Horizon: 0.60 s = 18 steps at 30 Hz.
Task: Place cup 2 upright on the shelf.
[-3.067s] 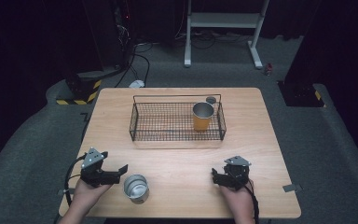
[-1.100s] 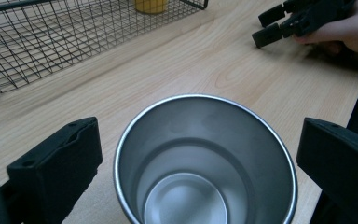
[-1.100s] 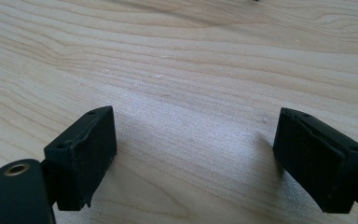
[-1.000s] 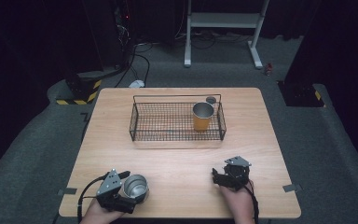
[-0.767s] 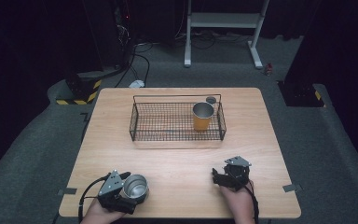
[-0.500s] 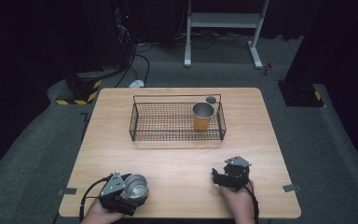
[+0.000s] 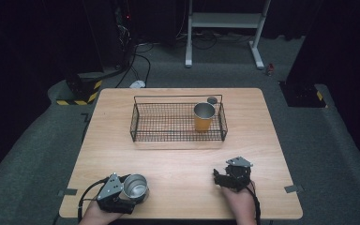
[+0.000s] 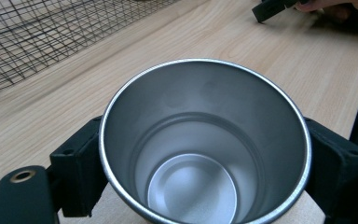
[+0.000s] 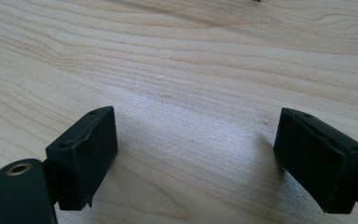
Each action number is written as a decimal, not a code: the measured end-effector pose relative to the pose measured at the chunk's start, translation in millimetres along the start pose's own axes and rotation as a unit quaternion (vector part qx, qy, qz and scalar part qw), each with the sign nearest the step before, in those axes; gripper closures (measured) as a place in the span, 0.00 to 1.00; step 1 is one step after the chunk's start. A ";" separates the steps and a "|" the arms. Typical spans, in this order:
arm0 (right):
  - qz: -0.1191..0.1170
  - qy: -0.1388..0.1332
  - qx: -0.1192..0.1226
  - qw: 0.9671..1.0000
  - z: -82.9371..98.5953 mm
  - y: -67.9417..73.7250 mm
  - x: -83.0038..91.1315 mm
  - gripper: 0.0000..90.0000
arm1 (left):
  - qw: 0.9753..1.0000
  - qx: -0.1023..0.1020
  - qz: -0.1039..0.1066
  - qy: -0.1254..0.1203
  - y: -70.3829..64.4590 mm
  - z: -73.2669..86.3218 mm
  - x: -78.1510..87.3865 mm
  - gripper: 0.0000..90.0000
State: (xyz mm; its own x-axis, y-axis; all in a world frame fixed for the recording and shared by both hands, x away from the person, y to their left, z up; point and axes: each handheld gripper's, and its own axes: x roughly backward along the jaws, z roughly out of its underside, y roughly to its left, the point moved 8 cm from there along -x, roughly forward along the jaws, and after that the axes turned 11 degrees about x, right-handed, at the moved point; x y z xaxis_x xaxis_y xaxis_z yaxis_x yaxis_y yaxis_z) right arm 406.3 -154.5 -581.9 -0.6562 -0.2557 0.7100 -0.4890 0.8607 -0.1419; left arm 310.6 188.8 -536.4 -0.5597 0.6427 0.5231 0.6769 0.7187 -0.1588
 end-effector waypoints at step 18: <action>-0.004 -0.003 0.009 1.000 0.9 -0.5 0.9 0.15 | 0.999 0.028 -0.024 -0.033 14.6 -16.8 -9.0 0.17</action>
State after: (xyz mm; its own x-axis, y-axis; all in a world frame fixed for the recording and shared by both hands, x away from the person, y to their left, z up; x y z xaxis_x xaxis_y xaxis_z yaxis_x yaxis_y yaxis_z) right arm 405.4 -155.6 -581.8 -0.6554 -0.2657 0.7070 -0.5047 0.8504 -0.1483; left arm 333.5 189.1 -529.3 -0.6230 0.6218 0.4747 0.6212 0.7620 -0.1829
